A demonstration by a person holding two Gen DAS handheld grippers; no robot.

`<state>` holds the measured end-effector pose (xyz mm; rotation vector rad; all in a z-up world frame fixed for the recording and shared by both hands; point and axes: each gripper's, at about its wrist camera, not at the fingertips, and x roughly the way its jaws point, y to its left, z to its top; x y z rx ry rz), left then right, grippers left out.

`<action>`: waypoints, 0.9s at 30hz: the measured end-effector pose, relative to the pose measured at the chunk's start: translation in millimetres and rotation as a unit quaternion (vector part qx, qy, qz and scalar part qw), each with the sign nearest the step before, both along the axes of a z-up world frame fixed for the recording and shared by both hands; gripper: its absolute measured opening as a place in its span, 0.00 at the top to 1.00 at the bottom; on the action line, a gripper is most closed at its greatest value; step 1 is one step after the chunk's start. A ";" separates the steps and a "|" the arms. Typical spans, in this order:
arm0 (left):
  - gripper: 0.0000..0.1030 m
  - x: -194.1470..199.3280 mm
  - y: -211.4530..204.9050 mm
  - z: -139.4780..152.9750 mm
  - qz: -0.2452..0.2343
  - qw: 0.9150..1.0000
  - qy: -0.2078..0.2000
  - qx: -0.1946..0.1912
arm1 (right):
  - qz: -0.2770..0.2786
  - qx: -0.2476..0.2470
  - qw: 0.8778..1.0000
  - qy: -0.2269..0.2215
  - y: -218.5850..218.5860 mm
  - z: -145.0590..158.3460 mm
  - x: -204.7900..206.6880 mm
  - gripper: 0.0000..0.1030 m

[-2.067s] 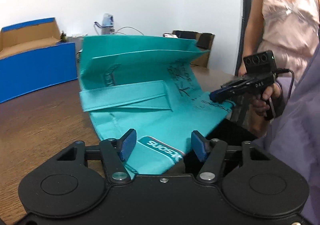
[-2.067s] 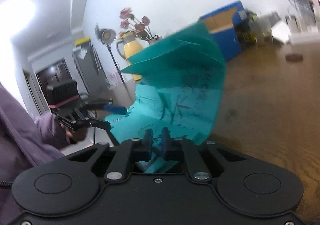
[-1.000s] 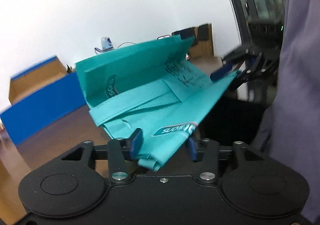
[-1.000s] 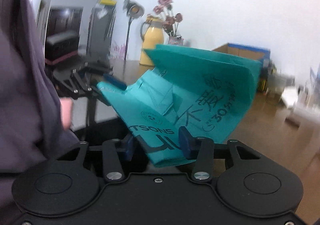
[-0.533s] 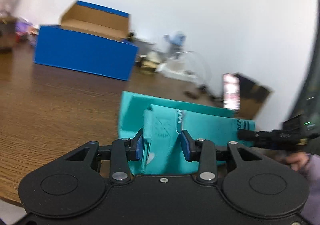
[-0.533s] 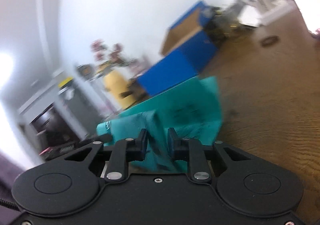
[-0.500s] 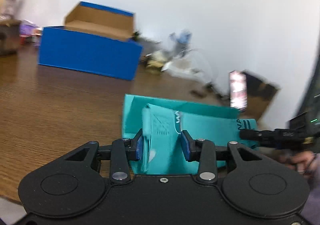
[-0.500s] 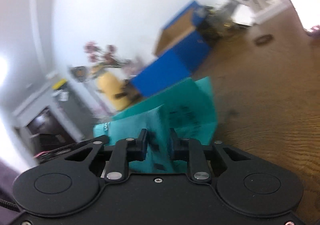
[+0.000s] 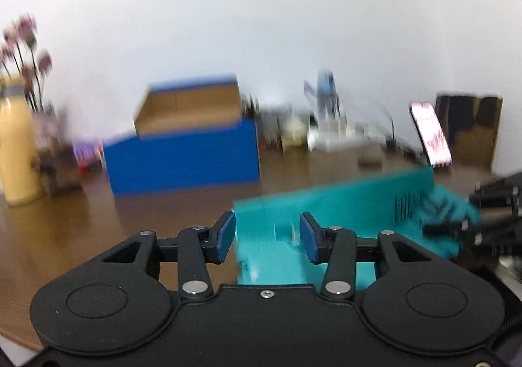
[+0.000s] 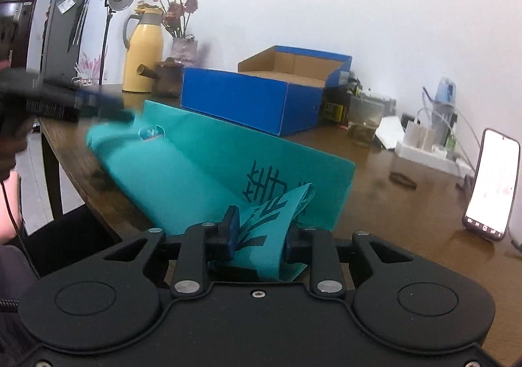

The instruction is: Fold shopping bag

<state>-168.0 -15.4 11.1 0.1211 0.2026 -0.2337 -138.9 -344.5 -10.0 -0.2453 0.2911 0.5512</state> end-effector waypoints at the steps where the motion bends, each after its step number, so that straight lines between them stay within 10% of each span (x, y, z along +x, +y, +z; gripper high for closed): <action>1: 0.57 -1.4 -9.2 -1.3 -0.009 1.000 -0.006 0.009 | 0.001 0.004 1.000 0.001 -1.0 -0.6 -0.7 0.73; 12: 0.56 2.9 -58.0 -43.3 0.004 0.993 0.011 0.121 | 0.017 0.041 0.998 0.033 -20.4 12.6 -16.5 0.59; 19: 0.56 5.7 -49.7 -42.8 -0.003 0.994 0.030 0.101 | 0.022 0.078 0.997 -0.002 -16.1 39.1 -24.7 0.77; 27: 0.57 9.7 -52.0 -38.0 0.000 0.994 0.046 0.101 | 0.014 0.119 0.992 0.046 8.5 -10.7 6.8 0.80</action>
